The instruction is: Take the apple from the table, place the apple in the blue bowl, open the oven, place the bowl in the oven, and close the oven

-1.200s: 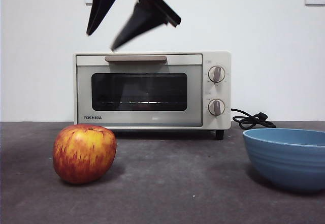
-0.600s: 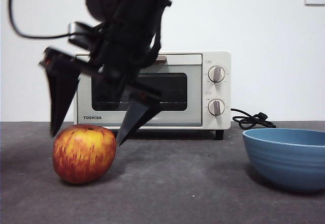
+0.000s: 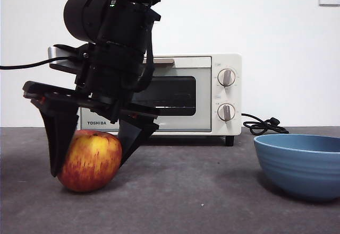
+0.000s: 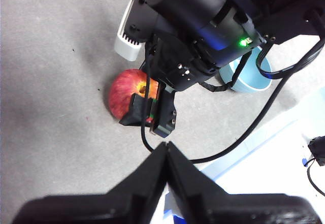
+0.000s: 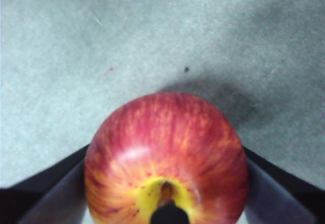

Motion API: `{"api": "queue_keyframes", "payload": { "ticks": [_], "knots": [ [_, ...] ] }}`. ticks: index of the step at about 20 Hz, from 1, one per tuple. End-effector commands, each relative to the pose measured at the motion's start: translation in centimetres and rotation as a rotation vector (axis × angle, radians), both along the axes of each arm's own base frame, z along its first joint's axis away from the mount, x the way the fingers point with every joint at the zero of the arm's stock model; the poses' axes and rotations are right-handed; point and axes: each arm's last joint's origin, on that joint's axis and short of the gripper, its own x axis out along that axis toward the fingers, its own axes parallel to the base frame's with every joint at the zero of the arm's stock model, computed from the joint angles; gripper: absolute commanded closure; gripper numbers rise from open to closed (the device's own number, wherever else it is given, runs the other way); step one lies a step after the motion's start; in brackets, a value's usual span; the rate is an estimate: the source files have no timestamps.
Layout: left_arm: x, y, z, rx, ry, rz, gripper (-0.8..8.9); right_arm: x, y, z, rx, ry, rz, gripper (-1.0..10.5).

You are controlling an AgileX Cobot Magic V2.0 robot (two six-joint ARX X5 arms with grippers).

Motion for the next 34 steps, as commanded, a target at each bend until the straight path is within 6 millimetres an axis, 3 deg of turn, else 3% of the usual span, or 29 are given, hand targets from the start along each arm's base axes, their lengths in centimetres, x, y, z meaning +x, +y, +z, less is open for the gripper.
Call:
{"api": "queue_keyframes", "payload": {
  "ticks": [1, 5, 10, 13, 16, 19, 25, 31, 34],
  "knots": [
    [-0.1, 0.0, 0.0, 0.0, -0.007, -0.014, 8.18, -0.4, -0.6, 1.3, -0.022, 0.005, 0.003, 9.5],
    [0.0, 0.0, 0.0, 0.0, -0.009, -0.014, 8.18, -2.0, -3.4, 7.6, -0.016, -0.019, 0.012, 9.5],
    [0.4, -0.1, -0.1, 0.0, 0.003, -0.013, 8.18, -5.2, -8.5, 15.3, -0.031, -0.163, -0.029, 9.5],
    [0.5, -0.1, -0.1, -0.003, 0.013, -0.009, 8.18, -6.5, -11.8, 17.6, -0.128, -0.224, -0.101, 9.5],
    [0.5, -0.1, -0.1, -0.003, 0.014, -0.009, 8.18, -6.8, -14.3, 18.7, -0.103, -0.249, -0.164, 9.5],
    [0.5, -0.1, -0.1, -0.003, 0.014, -0.009, 8.18, -6.7, -17.0, 17.1, -0.121, -0.24, -0.223, 9.5],
    [0.6, -0.1, -0.1, -0.003, 0.013, -0.009, 8.18, -5.2, -21.8, 9.4, -0.101, -0.145, -0.386, 9.5],
    [1.1, -0.1, -0.1, -0.004, 0.003, -0.009, 8.18, -4.2, -24.5, 4.2, -0.066, -0.079, -0.483, 9.5],
    [2.8, -0.1, 0.4, -0.043, -0.061, 0.03, 8.19, -4.1, -25.2, 2.9, -0.052, -0.076, -0.51, 9.5]
  ]
}}
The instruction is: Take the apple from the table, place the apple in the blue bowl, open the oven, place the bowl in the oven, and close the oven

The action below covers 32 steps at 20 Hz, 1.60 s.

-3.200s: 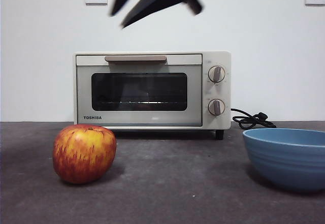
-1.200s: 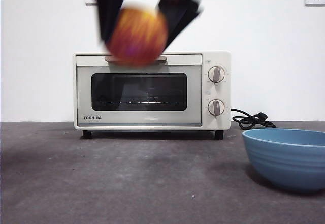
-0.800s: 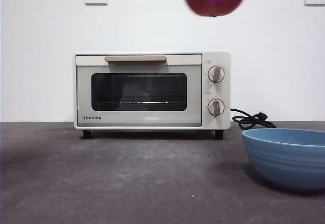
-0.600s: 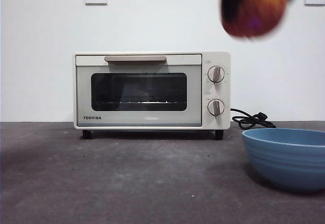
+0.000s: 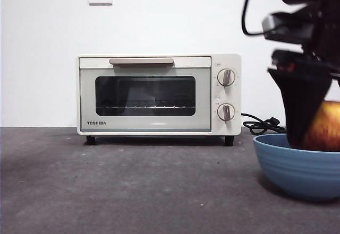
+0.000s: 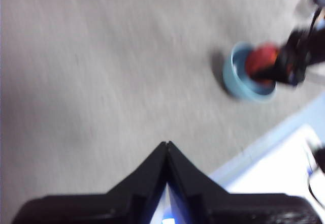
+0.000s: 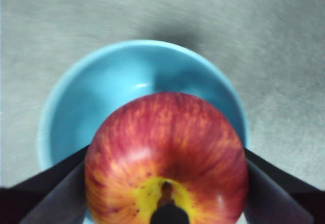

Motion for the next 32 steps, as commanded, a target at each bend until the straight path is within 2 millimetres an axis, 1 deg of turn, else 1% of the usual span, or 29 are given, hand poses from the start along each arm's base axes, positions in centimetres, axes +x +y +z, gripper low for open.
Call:
{"api": "queue_keyframes", "payload": {
  "ticks": [1, 3, 4, 5, 6, 7, 10, 11, 13, 14, 16, 18, 20, 23, 25, 27, 29, 32],
  "knots": [
    [1.9, -0.2, 0.6, -0.067, -0.06, 0.032, 8.19, 0.0, -0.1, -0.5, 0.028, 0.002, -0.002, 9.5],
    [4.1, -0.4, 0.9, -0.139, -0.109, 0.015, 8.19, 0.0, 0.0, -0.5, 0.045, 0.003, 0.0, 9.4],
    [5.2, -0.5, 0.9, -0.168, -0.127, 0.011, 8.19, 0.0, 0.0, -0.5, 0.058, 0.003, -0.002, 9.0],
    [6.6, -0.7, 0.9, -0.188, -0.151, 0.019, 8.19, 0.1, 0.0, -0.5, 0.067, 0.005, -0.012, 7.8],
    [7.9, -0.8, 0.8, -0.203, -0.178, 0.023, 8.19, 0.0, 0.0, -0.5, 0.069, 0.007, -0.022, 6.8],
    [9.5, -1.0, 0.7, -0.227, -0.216, 0.028, 8.19, 0.0, 0.0, -0.5, 0.068, 0.008, -0.021, 6.2],
    [14.2, -1.9, 0.1, -0.27, -0.335, 0.009, 8.19, 0.1, 0.0, -0.5, 0.072, 0.009, -0.038, 6.2],
    [15.7, -2.3, 0.0, -0.276, -0.335, -0.001, 8.19, 0.1, 0.0, -0.5, 0.077, 0.01, -0.05, 6.0],
    [18.8, -3.5, 0.0, -0.269, -0.31, -0.024, 8.18, 0.1, 0.1, -0.5, 0.08, 0.01, -0.055, 4.9],
    [20.3, -4.1, 0.2, -0.263, -0.302, -0.04, 8.18, 0.1, 0.1, -0.5, 0.08, 0.01, -0.056, 4.6],
    [23.0, -5.1, 0.7, -0.247, -0.296, -0.067, 8.18, 0.1, 0.1, -0.4, 0.084, 0.007, -0.064, 4.6],
    [25.2, -6.1, 1.1, -0.199, -0.299, -0.076, 8.18, 0.2, 0.1, -0.4, 0.089, 0.002, -0.07, 4.6],
    [26.5, -7.1, 1.4, -0.105, -0.299, -0.063, 8.19, 0.3, 0.2, -0.4, 0.096, -0.009, -0.07, 4.6],
    [27.6, -8.4, 1.7, -0.035, -0.3, -0.126, 8.19, 0.3, 0.2, -0.4, 0.099, -0.013, -0.07, 4.7],
    [27.9, -9.2, 1.3, 0.001, -0.289, -0.142, 8.19, 0.3, 0.2, -0.4, 0.099, -0.013, -0.07, 4.7],
    [28.1, -9.9, 0.4, 0.042, -0.279, -0.168, 8.19, 0.3, 0.2, -0.4, 0.103, -0.011, -0.075, 4.7],
    [28.3, -10.3, -0.5, 0.094, -0.269, -0.163, 8.19, 0.3, 0.2, -0.3, 0.109, -0.011, -0.074, 4.7],
    [28.6, -10.2, -1.2, 0.158, -0.25, -0.111, 8.19, 0.3, 0.2, -0.3, 0.11, -0.012, -0.074, 4.7]
  ]
}}
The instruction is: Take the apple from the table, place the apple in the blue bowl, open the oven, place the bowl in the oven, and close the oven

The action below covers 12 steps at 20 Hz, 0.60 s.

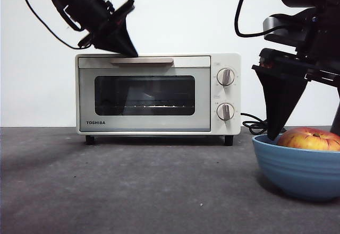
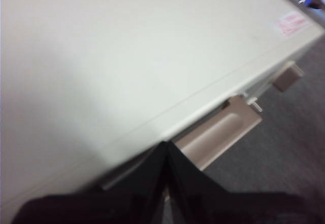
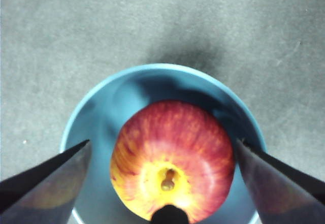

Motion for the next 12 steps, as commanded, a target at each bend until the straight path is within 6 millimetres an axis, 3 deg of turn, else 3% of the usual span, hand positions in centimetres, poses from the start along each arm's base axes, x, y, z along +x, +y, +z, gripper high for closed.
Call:
{"api": "queue_keyframes", "payload": {
  "ticks": [1, 7, 12],
  "knots": [
    [0.3, 0.0, -0.8, 0.05, 0.008, 0.021, 8.19, 0.0, 0.0, -0.1, 0.007, 0.0, -0.006, 4.7],
    [-0.2, -0.3, -2.1, 0.098, 0.099, -0.008, 8.19, 0.4, 0.2, 1.2, 0.022, -0.03, -0.006, 4.7],
    [-1.0, -1.4, -2.6, 0.207, 0.135, 0.023, 8.19, 0.0, 0.1, 7.6, 0.077, -0.141, -0.004, 4.7]
  ]
}}
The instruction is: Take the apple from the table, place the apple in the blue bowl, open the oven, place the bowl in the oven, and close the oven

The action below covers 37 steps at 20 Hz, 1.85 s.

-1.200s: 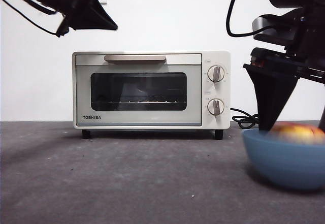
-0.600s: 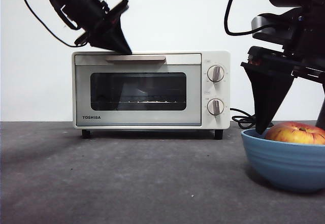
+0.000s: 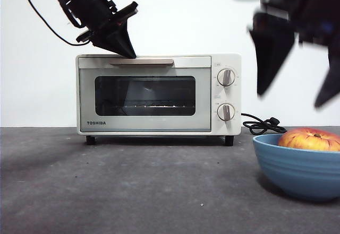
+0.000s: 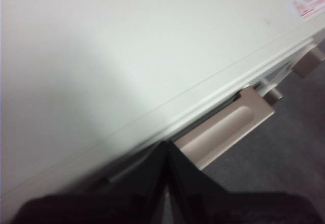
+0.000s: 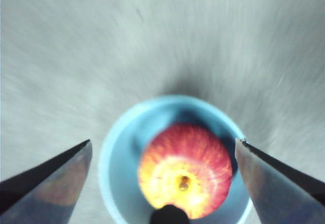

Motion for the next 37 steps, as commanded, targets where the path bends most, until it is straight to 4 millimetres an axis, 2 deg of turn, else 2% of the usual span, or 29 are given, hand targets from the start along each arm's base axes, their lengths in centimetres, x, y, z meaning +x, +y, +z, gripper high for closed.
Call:
{"api": "queue_keyframes", "payload": {
  "ticks": [1, 2, 3, 6, 7, 9, 12, 16, 23, 28, 32, 37],
  "knots": [
    [-0.3, -0.4, -3.2, 0.077, 0.149, -0.011, 8.19, -0.8, -0.4, 3.7, 0.052, -0.093, -0.001, 4.8],
    [-0.5, -0.6, -3.3, 0.082, 0.161, -0.016, 8.19, -1.4, -0.6, 5.1, 0.071, -0.131, -0.001, 4.8],
    [-0.6, -0.8, -3.4, 0.093, 0.174, -0.016, 8.19, -2.1, -1.0, 6.5, 0.093, -0.175, -0.001, 5.5],
    [-1.2, -1.4, -3.6, 0.111, 0.207, -0.024, 8.19, -4.8, -2.4, 10.0, 0.167, -0.307, -0.011, 9.0],
    [-1.3, -1.6, -3.7, 0.11, 0.215, -0.026, 8.19, -5.6, -2.8, 10.8, 0.188, -0.341, -0.014, 9.6],
    [-1.6, -2.1, -3.7, 0.111, 0.223, -0.036, 8.19, -7.5, -3.7, 11.9, 0.212, -0.383, -0.015, 9.6],
    [-2.1, -2.9, -3.8, 0.128, 0.237, -0.051, 8.19, -10.0, -5.0, 12.3, 0.192, -0.352, -0.016, 9.6],
    [-2.7, -3.5, -4.4, 0.165, 0.259, -0.056, 8.19, -11.7, -5.9, 12.2, 0.173, -0.328, -0.022, 9.6],
    [-5.7, -2.9, -7.1, 0.123, 0.249, -0.023, 8.19, -12.2, -6.1, 12.2, 0.169, -0.322, -0.022, 9.6],
    [-6.6, -2.5, -7.0, 0.112, 0.244, -0.012, 8.19, -12.2, -6.1, 12.2, 0.168, -0.321, -0.022, 9.6],
    [-7.0, -3.1, -7.0, 0.111, 0.248, -0.021, 8.19, -12.2, -6.1, 12.2, 0.168, -0.321, -0.022, 9.6],
    [-7.9, -4.4, -8.3, 0.115, 0.234, -0.033, 8.19, -12.2, -6.1, 12.2, 0.168, -0.32, -0.022, 9.6]
  ]
}}
